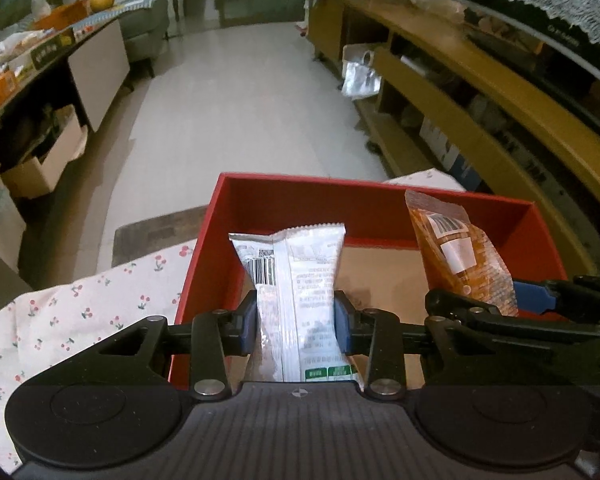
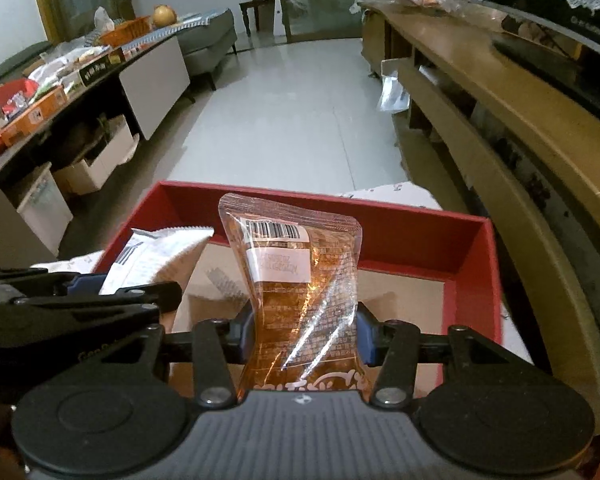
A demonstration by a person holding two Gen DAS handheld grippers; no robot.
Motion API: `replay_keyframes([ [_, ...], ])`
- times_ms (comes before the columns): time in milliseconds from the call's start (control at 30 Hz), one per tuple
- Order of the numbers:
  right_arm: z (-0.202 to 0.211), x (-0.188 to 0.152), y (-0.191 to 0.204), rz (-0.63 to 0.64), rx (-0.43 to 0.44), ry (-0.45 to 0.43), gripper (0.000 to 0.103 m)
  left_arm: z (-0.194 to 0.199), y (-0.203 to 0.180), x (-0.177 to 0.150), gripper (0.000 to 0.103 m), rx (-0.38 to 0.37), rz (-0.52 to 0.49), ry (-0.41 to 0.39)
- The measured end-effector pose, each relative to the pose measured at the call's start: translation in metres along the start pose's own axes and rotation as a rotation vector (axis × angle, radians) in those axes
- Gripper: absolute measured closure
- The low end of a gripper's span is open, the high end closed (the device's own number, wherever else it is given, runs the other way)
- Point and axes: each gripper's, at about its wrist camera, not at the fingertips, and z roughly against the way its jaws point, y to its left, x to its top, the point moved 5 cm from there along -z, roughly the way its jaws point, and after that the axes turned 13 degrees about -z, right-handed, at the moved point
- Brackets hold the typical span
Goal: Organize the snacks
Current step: 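Carry both bags into the red box and open both grippers, then withdraw both grippers from the box toward the snack pile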
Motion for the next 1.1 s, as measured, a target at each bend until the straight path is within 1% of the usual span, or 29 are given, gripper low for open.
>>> replay_keyframes([
  [267,-0.026,-0.011,-0.001,0.03,-0.032,0.04,0.047,-0.022,0.001,-0.012,0.059,0.011,-0.007,0.049],
  [333,-0.029,-0.012,0.0,0.04,-0.037,0.036,0.047,-0.025,0.003,-0.013,0.058,0.009,-0.003,0.051],
  [433,-0.032,-0.012,0.001,0.061,-0.047,0.036,0.046,-0.027,0.0,-0.013,0.057,0.038,-0.026,0.038],
  [500,-0.033,-0.012,-0.001,0.055,-0.057,0.037,0.044,-0.027,-0.001,-0.013,0.054,0.048,-0.037,0.034],
  [600,-0.034,-0.012,-0.003,0.061,-0.078,0.047,0.043,-0.027,0.001,-0.012,0.046,0.039,-0.034,0.039],
  [667,-0.033,-0.011,-0.005,0.051,-0.085,0.047,0.042,-0.024,0.002,-0.012,0.035,0.049,-0.031,0.037],
  [700,-0.032,-0.01,-0.006,0.048,-0.086,0.046,0.041,-0.022,0.003,-0.012,0.033,0.051,-0.031,0.032],
  [767,-0.027,-0.009,-0.006,0.043,-0.086,0.042,0.039,-0.018,0.003,-0.012,0.03,0.051,-0.028,0.025],
  [900,-0.012,-0.004,-0.002,0.045,-0.084,0.01,0.039,-0.005,0.006,-0.008,0.029,0.045,-0.001,0.013],
  [1067,0.01,0.001,0.001,0.036,-0.068,-0.028,0.038,0.014,0.009,-0.007,0.021,0.046,0.015,-0.013],
  [1100,0.014,0.002,0.001,0.032,-0.064,-0.028,0.038,0.018,0.009,-0.007,0.02,0.045,0.016,-0.017],
])
